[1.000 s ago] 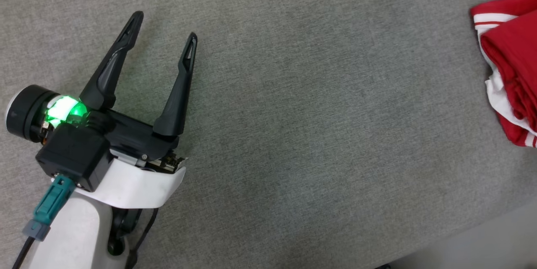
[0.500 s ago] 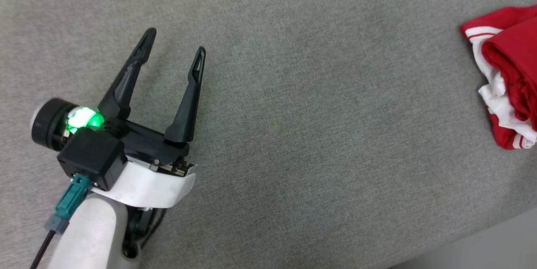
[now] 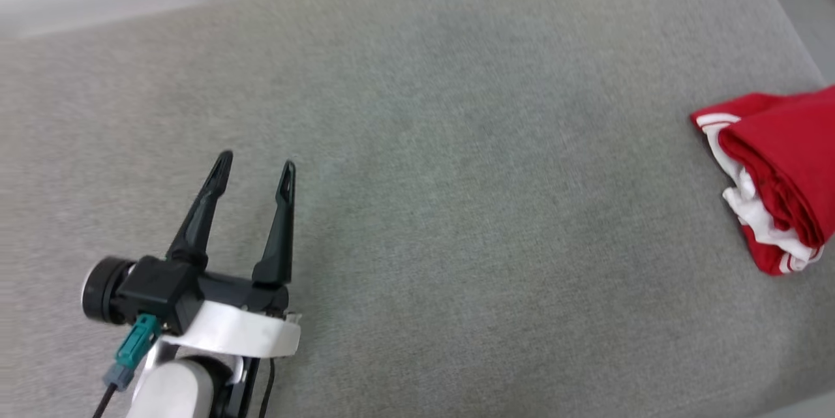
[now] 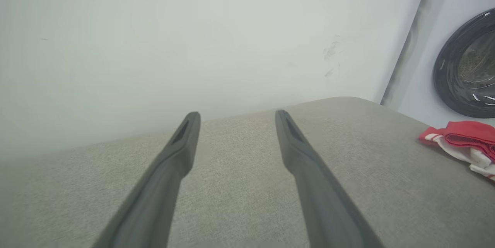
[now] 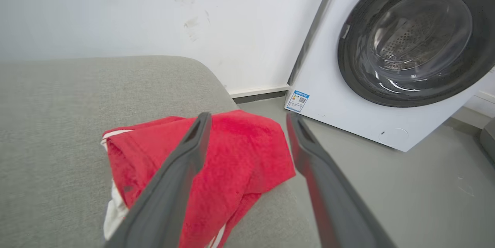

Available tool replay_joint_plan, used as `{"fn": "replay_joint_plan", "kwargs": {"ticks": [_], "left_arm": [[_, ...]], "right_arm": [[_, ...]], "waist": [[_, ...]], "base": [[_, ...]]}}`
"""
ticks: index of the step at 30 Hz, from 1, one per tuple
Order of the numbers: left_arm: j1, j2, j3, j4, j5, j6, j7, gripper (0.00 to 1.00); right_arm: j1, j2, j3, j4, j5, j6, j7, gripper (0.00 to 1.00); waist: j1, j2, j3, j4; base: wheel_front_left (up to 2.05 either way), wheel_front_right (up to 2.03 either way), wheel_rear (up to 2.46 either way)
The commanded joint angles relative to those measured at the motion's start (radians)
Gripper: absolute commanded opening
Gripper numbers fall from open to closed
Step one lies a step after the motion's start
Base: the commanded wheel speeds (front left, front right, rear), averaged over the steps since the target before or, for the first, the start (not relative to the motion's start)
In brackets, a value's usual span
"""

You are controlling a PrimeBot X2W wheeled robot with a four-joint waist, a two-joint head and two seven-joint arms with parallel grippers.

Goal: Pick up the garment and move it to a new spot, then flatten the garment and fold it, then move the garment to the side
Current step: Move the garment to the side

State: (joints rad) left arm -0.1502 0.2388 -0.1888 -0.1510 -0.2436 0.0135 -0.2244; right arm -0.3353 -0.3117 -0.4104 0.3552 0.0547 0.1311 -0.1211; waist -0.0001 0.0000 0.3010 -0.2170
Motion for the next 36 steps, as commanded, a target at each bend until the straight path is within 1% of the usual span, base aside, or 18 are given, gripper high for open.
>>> {"fn": "replay_joint_plan", "kwargs": {"ticks": [1, 6, 11, 15, 20, 22, 24, 30, 36], "left_arm": [[0.027, -0.004, 0.006, 0.011, -0.007, 0.011, -0.005, 1.0], [0.088, -0.004, 0.028, 0.027, -0.015, 0.043, -0.007, 1.0], [0.133, -0.006, 0.034, 0.041, -0.026, 0.058, 0.002, 1.0], [0.157, -0.01, 0.043, 0.051, -0.039, 0.069, 0.0, 1.0], [0.189, -0.014, 0.051, 0.066, -0.056, 0.075, 0.001, 1.0], [0.226, -0.004, 0.054, 0.08, -0.062, 0.077, 0.0, 1.0], [0.246, 0.003, 0.052, 0.088, -0.062, 0.078, 0.001, 1.0], [0.266, 0.009, 0.041, 0.104, -0.05, 0.079, -0.001, 1.0], [0.274, 0.011, 0.032, 0.132, -0.046, 0.084, -0.006, 1.0]], "right_arm": [[0.044, 0.019, 0.009, -0.038, 0.005, -0.001, 0.006, 1.0], [0.173, 0.092, 0.059, -0.188, 0.021, -0.001, 0.051, 1.0], [0.274, 0.152, 0.126, -0.329, 0.031, -0.001, 0.09, 1.0], [0.334, 0.19, 0.192, -0.413, 0.042, -0.001, 0.112, 1.0], [0.378, 0.214, 0.249, -0.474, 0.046, -0.001, 0.128, 1.0], [0.412, 0.228, 0.294, -0.521, 0.057, -0.001, 0.146, 1.0], [0.442, 0.238, 0.307, -0.557, 0.055, -0.001, 0.155, 1.0], [0.496, 0.25, 0.326, -0.605, 0.044, -0.001, 0.162, 1.0], [0.533, 0.259, 0.335, -0.634, 0.047, -0.001, 0.161, 1.0]], "waist": [[0.0001, 0.0, -0.073, 0.048], [0.0001, 0.0, -0.14, 0.087], [0.0001, 0.0, -0.188, 0.133], [0.0001, 0.0, -0.221, 0.172], [0.0001, 0.0, -0.26, 0.199], [0.0001, 0.0, -0.293, 0.214], [0.0001, 0.0, -0.31, 0.221], [0.0001, 0.0, -0.331, 0.226], [0.0001, 0.0, -0.343, 0.216]], "base": [[0.0, 0.0, 0.0], [0.0, 0.0, 0.0], [0.0, 0.0, 0.0], [0.0, 0.0, 0.0], [0.0, 0.0, 0.0], [0.0, 0.0, 0.0], [0.0, 0.0, 0.0], [0.0, 0.0, 0.0], [0.0, 0.0, 0.0]]}}
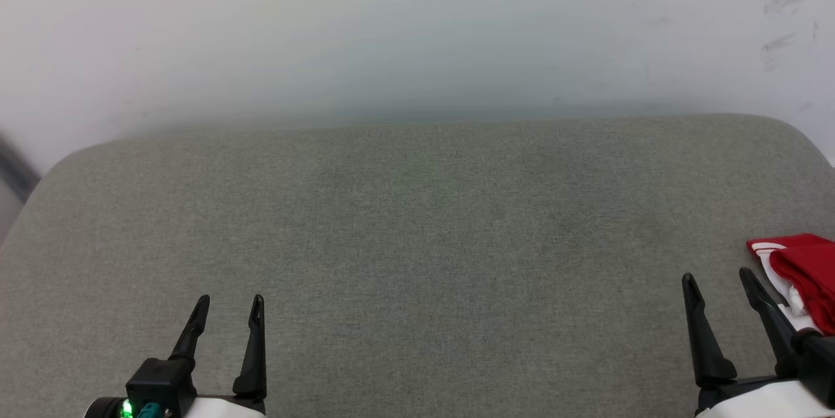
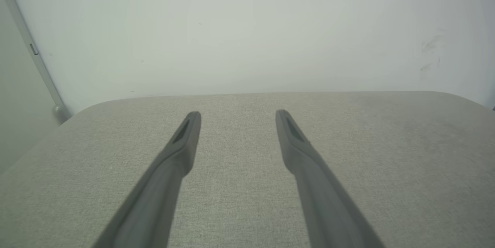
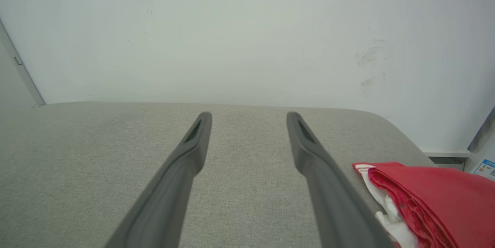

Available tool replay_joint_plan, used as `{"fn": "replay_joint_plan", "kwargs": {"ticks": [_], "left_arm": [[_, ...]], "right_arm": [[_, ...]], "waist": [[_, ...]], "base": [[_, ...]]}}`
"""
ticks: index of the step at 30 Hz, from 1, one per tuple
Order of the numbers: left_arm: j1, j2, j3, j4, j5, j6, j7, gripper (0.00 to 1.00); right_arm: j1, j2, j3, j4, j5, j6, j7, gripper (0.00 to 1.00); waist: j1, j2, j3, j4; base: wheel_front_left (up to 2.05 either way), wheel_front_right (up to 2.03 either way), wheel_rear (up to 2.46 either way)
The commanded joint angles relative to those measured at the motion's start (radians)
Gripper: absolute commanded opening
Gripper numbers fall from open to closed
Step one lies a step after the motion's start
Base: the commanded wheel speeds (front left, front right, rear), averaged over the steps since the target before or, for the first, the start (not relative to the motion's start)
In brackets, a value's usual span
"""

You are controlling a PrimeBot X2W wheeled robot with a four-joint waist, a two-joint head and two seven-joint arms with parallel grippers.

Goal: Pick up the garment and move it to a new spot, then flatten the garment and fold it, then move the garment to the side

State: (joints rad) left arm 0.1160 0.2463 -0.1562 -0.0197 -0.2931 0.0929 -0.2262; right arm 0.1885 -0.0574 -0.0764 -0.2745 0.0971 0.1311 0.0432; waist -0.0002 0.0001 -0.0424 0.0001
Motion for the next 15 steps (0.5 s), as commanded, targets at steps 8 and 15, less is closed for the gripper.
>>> {"fn": "replay_joint_plan", "kwargs": {"ticks": [8, 15], "left_arm": [[-0.008, 0.008, -0.005, 0.023, 0.0, -0.001, -0.011, 1.0], [-0.016, 0.009, -0.009, 0.031, -0.004, 0.0, -0.015, 1.0]], "right_arm": [[0.0, 0.008, 0.009, -0.014, -0.001, -0.001, -0.003, 1.0], [-0.009, 0.009, 0.013, -0.009, 0.001, -0.001, -0.004, 1.0]], "waist": [[0.0002, -0.0001, 0.002, -0.009], [0.0002, -0.0001, 0.006, -0.007]], "base": [[0.0, 0.0, 0.0], [0.0, 0.0, 0.0]]}}
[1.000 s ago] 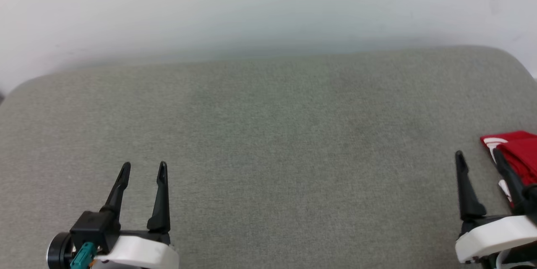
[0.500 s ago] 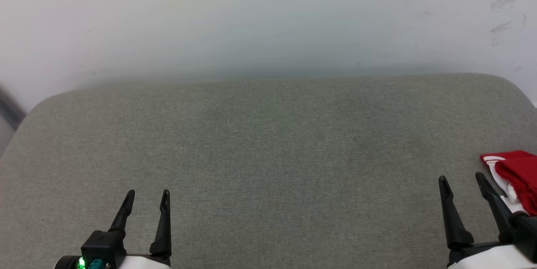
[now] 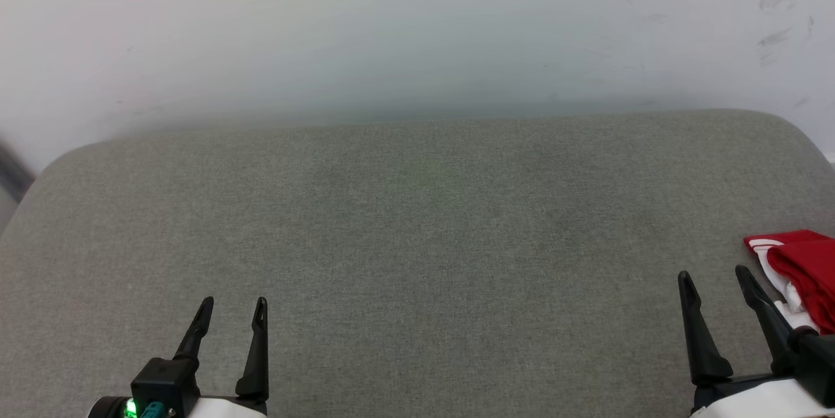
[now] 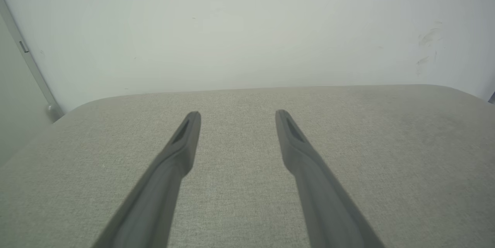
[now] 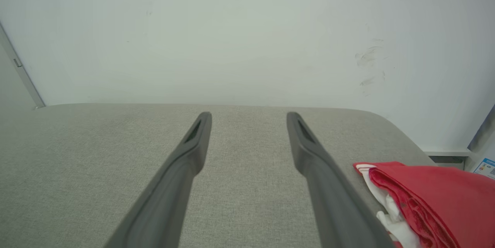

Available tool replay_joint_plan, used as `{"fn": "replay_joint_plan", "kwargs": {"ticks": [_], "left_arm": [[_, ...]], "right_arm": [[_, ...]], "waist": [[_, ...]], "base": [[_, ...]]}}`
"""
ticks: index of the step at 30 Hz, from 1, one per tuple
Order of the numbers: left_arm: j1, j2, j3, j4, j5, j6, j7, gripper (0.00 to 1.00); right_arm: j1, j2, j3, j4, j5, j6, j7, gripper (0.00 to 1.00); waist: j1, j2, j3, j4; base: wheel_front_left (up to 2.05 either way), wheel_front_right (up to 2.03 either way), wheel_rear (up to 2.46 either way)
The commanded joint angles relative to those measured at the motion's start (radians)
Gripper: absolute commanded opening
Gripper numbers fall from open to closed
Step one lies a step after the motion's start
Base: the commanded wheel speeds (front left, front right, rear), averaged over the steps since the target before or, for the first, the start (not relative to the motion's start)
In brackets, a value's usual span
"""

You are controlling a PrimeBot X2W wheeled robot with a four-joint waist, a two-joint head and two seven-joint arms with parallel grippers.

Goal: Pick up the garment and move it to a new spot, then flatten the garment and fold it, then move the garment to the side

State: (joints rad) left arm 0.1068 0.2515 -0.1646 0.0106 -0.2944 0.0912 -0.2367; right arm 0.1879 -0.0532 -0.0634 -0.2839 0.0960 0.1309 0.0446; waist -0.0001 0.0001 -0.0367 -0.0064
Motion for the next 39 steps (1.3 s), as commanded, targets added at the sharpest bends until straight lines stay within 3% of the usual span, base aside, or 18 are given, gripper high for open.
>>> {"fn": "replay_joint_plan", "kwargs": {"ticks": [1, 10, 11, 39], "left_arm": [[-0.007, 0.003, -0.001, 0.002, -0.004, 0.003, -0.006, 1.0], [-0.014, 0.008, -0.006, 0.014, -0.016, -0.007, -0.004, 1.0], [-0.003, 0.004, -0.007, 0.014, -0.014, -0.004, -0.003, 0.0], [-0.073, -0.055, 0.07, 0.098, -0.456, -0.075, 0.1, 0.0]], "right_arm": [[-0.008, 0.005, 0.0, 0.002, 0.002, 0.0, -0.005, 1.0], [-0.012, 0.005, 0.0, 0.009, 0.004, 0.0, -0.004, 1.0], [-0.004, 0.001, 0.0, 0.01, 0.001, 0.0, 0.0, 0.0], [-0.096, -0.027, 0.022, 0.185, 0.53, 0.0, -0.008, 0.0]], "waist": [[0.0001, -0.0001, 0.0, 0.0], [0.0001, -0.0001, 0.007, -0.003], [0.0001, -0.0001, 0.008, -0.003], [0.0001, -0.0001, 0.015, -0.001]], "base": [[0.0, 0.0, 0.0], [0.0, 0.0, 0.0], [0.0, 0.0, 0.0], [0.0, 0.0, 0.0]]}}
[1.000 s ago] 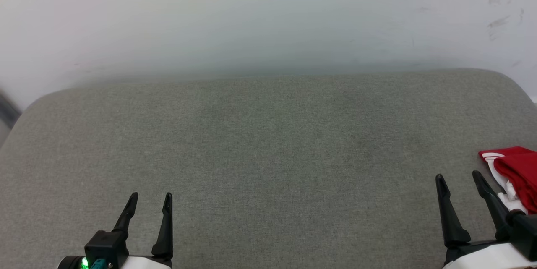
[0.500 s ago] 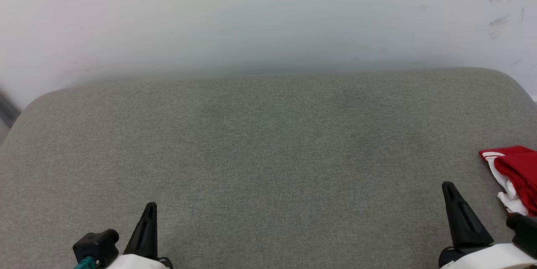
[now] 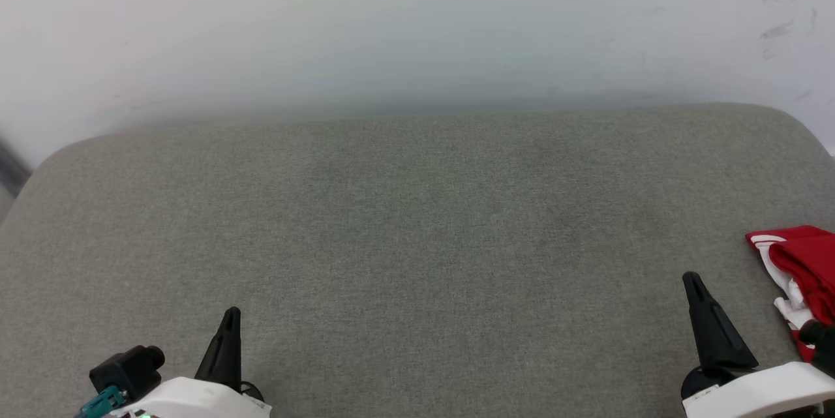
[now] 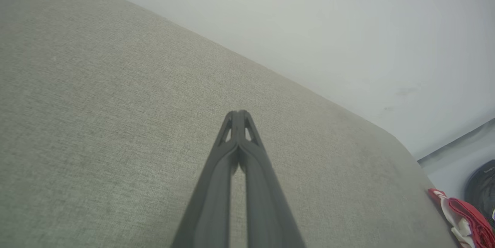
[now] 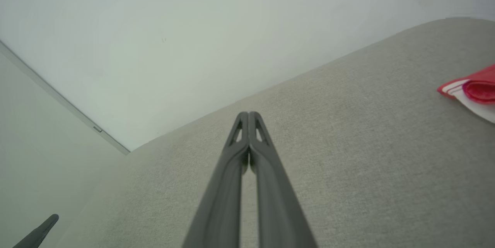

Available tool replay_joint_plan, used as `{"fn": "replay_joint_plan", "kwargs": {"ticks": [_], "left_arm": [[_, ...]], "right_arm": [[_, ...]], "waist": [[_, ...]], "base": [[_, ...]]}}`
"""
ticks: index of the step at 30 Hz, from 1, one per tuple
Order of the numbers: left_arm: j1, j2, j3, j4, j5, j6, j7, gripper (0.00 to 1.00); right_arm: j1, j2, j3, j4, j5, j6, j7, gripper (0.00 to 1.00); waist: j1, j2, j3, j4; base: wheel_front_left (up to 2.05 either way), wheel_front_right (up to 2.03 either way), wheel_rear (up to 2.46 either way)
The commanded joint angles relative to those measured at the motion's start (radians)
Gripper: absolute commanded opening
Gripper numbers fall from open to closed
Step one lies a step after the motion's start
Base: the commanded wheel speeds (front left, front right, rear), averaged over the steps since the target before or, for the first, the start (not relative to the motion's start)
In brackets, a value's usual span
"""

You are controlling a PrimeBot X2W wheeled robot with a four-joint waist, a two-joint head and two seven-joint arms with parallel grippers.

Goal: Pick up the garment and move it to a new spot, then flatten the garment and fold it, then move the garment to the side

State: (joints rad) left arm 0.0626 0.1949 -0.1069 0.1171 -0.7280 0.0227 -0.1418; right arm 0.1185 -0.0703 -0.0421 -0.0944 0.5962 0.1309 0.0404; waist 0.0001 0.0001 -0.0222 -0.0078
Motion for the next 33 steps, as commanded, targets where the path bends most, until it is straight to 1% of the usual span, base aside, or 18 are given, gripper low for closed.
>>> {"fn": "replay_joint_plan", "kwargs": {"ticks": [1, 3, 4, 5, 18, 33], "left_arm": [[-0.031, 0.0, 0.014, -0.006, -0.036, -0.009, 0.009, 0.0], [-0.033, -0.002, 0.017, -0.004, -0.05, -0.012, 0.012, 0.0], [-0.038, -0.005, 0.022, 0.0, -0.077, -0.016, 0.019, 0.0], [-0.038, -0.005, 0.022, 0.0, -0.077, -0.016, 0.019, 0.0], [-0.065, -0.029, 0.055, 0.023, -0.24, -0.044, 0.06, 0.0], [-0.093, -0.053, 0.09, 0.047, -0.402, -0.071, 0.103, 0.0]], "right_arm": [[-0.03, -0.011, 0.001, 0.001, 0.046, 0.0, -0.004, 0.0], [-0.033, -0.011, 0.001, 0.006, 0.062, 0.0, -0.004, 0.0], [-0.04, -0.012, 0.001, 0.016, 0.095, 0.0, -0.003, 0.0], [-0.04, -0.012, 0.001, 0.016, 0.095, 0.0, -0.003, 0.0], [-0.077, -0.017, 0.002, 0.078, 0.287, 0.0, 0.0, 0.0], [-0.114, -0.019, -0.002, 0.141, 0.476, 0.0, 0.006, 0.0]], "waist": [[0.0, -0.0001, 0.0, 0.0], [0.0, -0.0001, 0.001, 0.0], [-0.0001, -0.0001, 0.001, 0.0], [-0.0001, -0.0001, 0.001, 0.0], [-0.0001, -0.0001, 0.005, 0.001], [-0.0001, -0.0001, 0.008, 0.003]], "base": [[0.0, 0.0, 0.0], [0.0, 0.0, 0.0], [0.0, 0.0, 0.0], [0.0, 0.0, 0.0], [0.0, 0.0, 0.0], [0.0, 0.0, 0.0]]}}
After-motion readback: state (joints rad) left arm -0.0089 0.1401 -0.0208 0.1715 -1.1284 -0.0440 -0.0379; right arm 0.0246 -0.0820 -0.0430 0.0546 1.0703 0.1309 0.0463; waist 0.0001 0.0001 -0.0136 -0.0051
